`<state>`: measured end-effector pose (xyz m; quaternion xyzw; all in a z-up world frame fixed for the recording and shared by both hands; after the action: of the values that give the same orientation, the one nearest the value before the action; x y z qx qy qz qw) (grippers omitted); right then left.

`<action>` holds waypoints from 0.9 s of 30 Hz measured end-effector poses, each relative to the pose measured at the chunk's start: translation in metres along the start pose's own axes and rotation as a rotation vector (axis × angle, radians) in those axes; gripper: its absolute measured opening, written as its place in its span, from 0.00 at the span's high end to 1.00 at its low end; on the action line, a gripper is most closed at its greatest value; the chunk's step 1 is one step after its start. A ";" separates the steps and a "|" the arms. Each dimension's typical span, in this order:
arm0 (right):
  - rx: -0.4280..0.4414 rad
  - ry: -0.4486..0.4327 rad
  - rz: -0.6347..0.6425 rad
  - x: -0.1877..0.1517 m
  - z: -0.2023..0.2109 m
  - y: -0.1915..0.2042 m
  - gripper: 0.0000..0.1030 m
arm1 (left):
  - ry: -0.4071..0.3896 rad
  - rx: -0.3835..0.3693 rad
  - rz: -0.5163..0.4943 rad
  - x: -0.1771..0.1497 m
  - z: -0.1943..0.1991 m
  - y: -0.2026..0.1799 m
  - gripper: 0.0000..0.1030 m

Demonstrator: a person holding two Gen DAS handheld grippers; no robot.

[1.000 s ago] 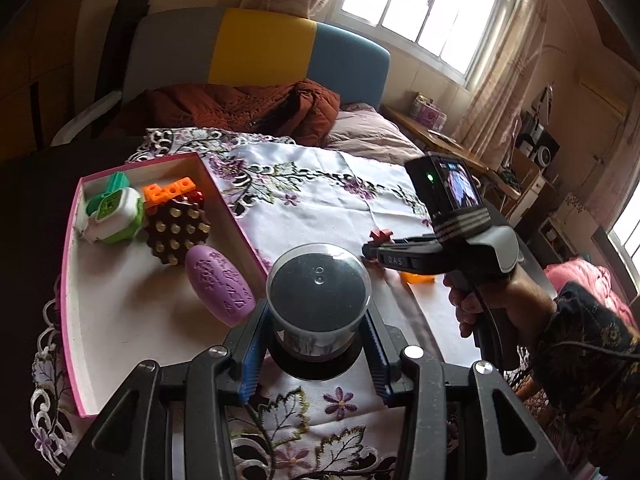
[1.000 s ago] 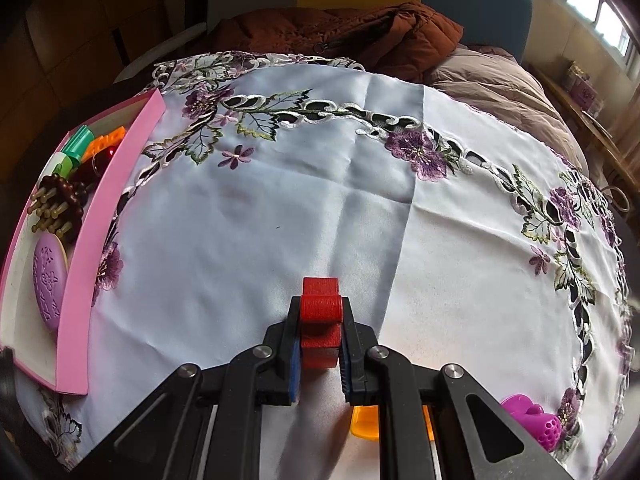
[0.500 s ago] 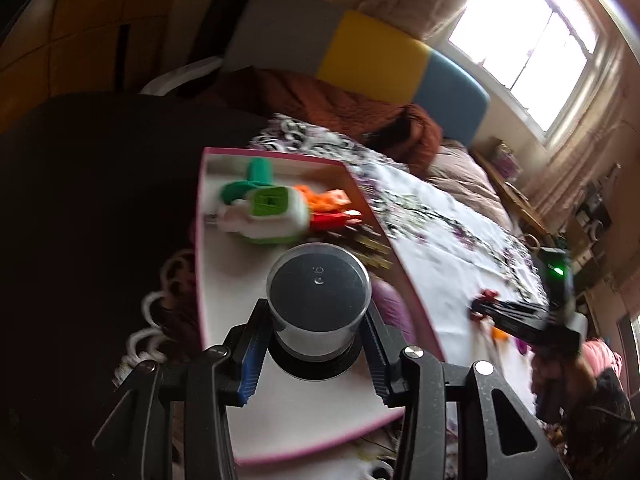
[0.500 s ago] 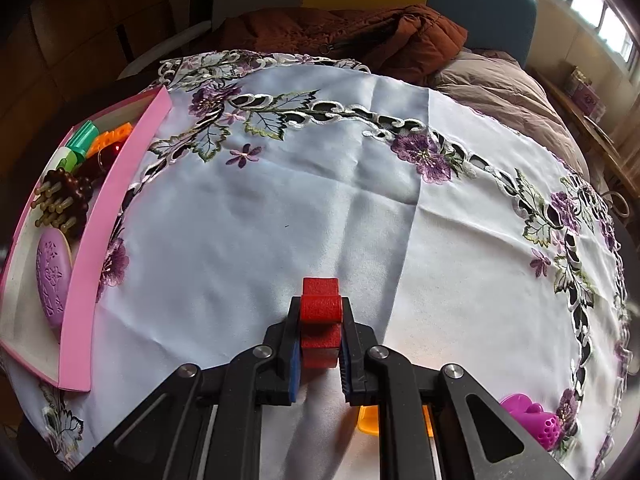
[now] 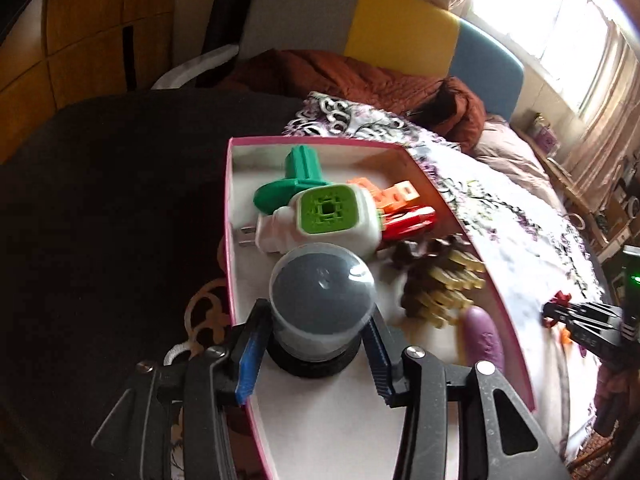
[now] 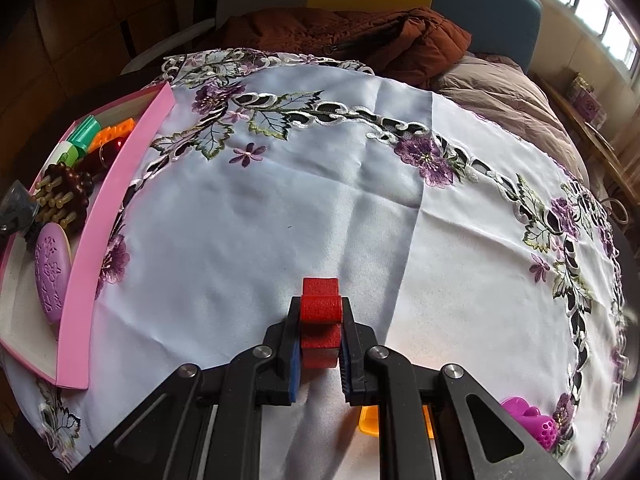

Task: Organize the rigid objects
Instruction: 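Lower the grey cup into the tray and open the left tool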

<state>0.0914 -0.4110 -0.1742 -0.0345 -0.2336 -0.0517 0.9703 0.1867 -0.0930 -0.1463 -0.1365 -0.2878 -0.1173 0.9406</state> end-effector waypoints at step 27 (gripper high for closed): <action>-0.005 0.001 0.028 -0.002 0.001 0.003 0.85 | -0.082 0.097 0.033 -0.039 0.072 0.000 0.43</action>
<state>0.0902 -0.4075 -0.1746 -0.0401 -0.2325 -0.0386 0.9710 0.1185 -0.0642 -0.1116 -0.1003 -0.3292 -0.0819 0.9353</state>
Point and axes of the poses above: each gripper's, at about its wrist camera, not at the fingertips, and z roughly against the way its jaws point, y to its left, x to its top, the point moved 9 cm from there along -z, roughly the way its jaws point, and after that the axes turned 1 degree about -y, right-handed, at the moved point
